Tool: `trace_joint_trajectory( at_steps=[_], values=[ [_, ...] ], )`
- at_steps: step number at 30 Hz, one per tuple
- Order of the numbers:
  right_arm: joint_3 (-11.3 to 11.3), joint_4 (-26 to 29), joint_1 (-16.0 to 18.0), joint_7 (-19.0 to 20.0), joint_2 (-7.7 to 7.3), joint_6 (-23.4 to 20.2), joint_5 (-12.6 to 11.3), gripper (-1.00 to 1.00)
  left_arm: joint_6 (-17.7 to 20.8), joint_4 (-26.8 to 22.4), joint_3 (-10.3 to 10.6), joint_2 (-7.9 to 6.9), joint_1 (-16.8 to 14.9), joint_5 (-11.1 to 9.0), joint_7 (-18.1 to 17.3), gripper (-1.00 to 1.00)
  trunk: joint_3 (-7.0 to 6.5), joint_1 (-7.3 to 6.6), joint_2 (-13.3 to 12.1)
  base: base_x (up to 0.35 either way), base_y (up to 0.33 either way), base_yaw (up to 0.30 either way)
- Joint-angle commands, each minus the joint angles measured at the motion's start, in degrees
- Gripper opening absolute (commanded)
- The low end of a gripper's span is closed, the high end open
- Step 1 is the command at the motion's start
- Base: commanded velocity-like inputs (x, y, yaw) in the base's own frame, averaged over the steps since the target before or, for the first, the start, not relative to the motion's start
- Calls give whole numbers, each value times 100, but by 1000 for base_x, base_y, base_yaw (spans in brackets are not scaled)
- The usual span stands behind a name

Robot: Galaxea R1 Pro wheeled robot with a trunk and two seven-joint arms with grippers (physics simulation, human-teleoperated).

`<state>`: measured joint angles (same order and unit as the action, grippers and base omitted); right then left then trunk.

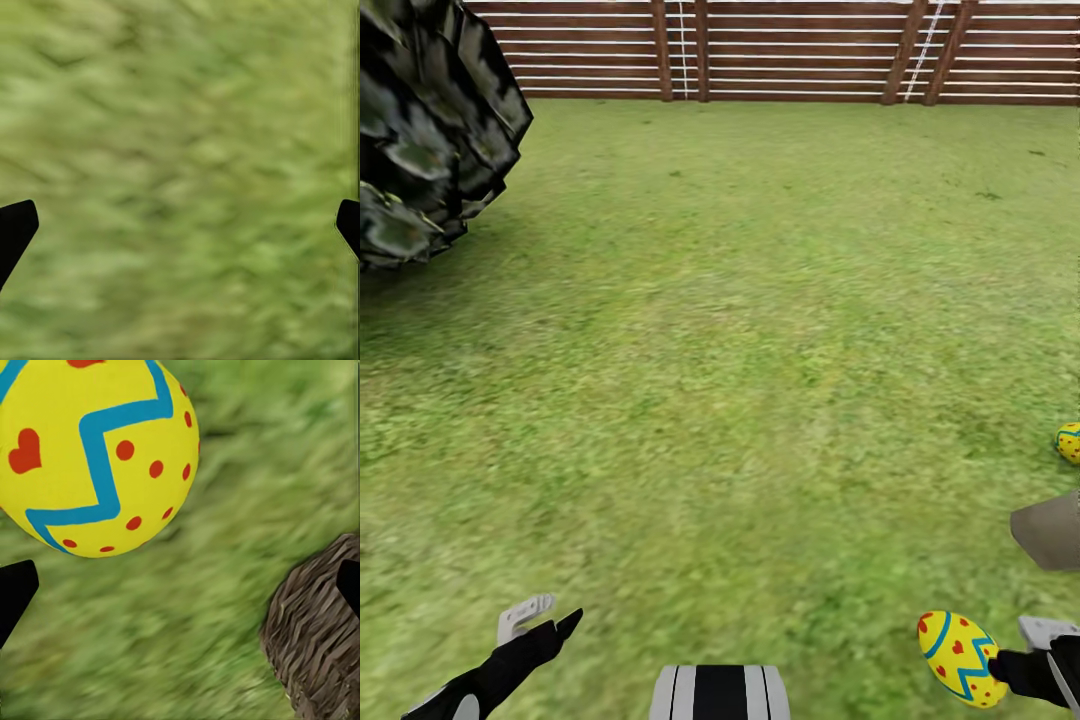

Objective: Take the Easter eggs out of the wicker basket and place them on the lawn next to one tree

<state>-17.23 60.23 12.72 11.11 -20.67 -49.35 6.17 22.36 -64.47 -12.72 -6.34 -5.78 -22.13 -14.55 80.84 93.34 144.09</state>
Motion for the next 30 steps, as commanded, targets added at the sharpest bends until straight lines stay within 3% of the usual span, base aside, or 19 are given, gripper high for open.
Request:
trace_joint_trajectory(
  at_steps=[1, 12, 30],
  values=[
    [-8, 6, 2, 52, 1, -22, 60, 100, 49, -4, -11, 2, -2, -46, -16, 100, -20, -3, 0, 0, 0, -51],
    [-1, 6, 2, 50, 1, -28, 60, 100, 49, 11, -5, 5, -2, -46, -13, 100, -313, -32, -15, 0, 0, -148],
    [1, 6, 2, 49, 14, -28, 60, 100, 49, 18, -3, 8, -2, -46, -13, 100, -718, -78, -39, -5, 0, -9]
  ],
)
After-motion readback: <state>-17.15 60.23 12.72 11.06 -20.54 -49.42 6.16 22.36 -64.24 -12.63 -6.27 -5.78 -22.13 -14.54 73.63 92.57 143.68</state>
